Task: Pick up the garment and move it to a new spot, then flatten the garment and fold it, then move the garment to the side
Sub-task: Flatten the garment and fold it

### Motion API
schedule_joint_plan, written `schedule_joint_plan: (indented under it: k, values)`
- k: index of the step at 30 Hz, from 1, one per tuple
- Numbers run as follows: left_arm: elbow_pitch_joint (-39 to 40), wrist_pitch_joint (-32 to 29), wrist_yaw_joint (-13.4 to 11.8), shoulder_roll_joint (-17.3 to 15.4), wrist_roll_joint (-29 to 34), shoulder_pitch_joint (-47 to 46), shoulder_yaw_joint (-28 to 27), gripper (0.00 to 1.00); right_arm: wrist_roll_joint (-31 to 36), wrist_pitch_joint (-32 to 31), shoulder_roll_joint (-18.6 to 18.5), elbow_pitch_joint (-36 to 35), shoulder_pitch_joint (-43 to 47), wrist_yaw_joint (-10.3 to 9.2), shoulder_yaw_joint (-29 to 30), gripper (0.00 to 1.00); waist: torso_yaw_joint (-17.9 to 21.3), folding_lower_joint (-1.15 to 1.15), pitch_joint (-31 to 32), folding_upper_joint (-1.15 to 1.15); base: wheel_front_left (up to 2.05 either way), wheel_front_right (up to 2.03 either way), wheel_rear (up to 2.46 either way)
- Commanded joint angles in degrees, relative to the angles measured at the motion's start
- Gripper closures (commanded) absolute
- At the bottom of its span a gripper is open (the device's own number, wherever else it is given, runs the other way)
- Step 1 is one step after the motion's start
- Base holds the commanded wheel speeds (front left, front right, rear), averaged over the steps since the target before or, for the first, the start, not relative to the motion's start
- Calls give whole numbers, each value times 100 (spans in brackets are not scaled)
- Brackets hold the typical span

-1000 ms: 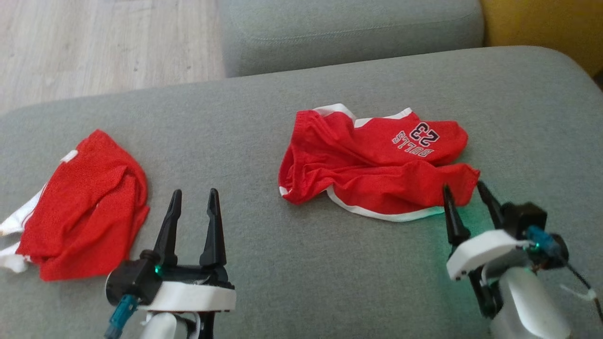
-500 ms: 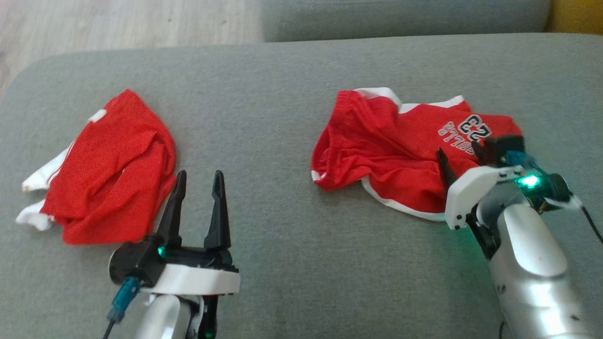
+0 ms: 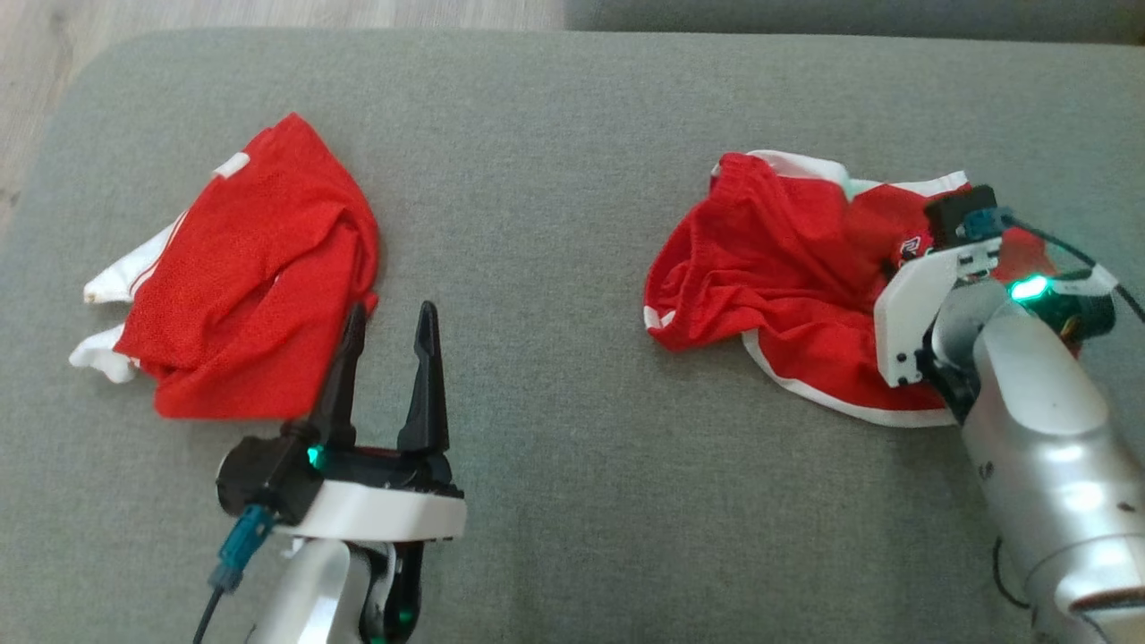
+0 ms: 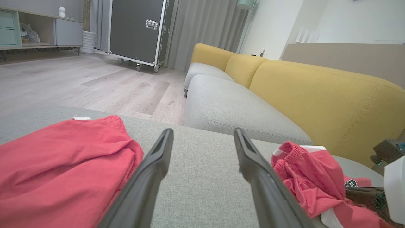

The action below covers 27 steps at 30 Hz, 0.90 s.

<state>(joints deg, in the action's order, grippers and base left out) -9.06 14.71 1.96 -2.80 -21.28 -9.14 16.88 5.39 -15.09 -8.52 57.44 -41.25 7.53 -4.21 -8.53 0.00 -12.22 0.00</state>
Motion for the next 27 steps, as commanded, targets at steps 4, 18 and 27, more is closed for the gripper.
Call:
schedule_joint_plan:
  k: [4, 18, 27]
  values:
    - [184, 29, -28, -8, -44, -307, -91, 0, 6, 267, -210, 121, -335, -4, -267, 100, -67, 0, -132, 0, 0, 0, 0]
    - [183, 29, -27, -8, -121, -480, 27, 0, 453, 1631, -591, 388, -1499, -4, -705, 100, -290, 0, -363, 0, 0, 0, 0]
    - [157, 29, -76, -8, -201, -511, 65, 0, 521, 1783, -542, 1109, -2028, -4, -1072, 0, -349, 0, -352, 0, 0, 0, 0]
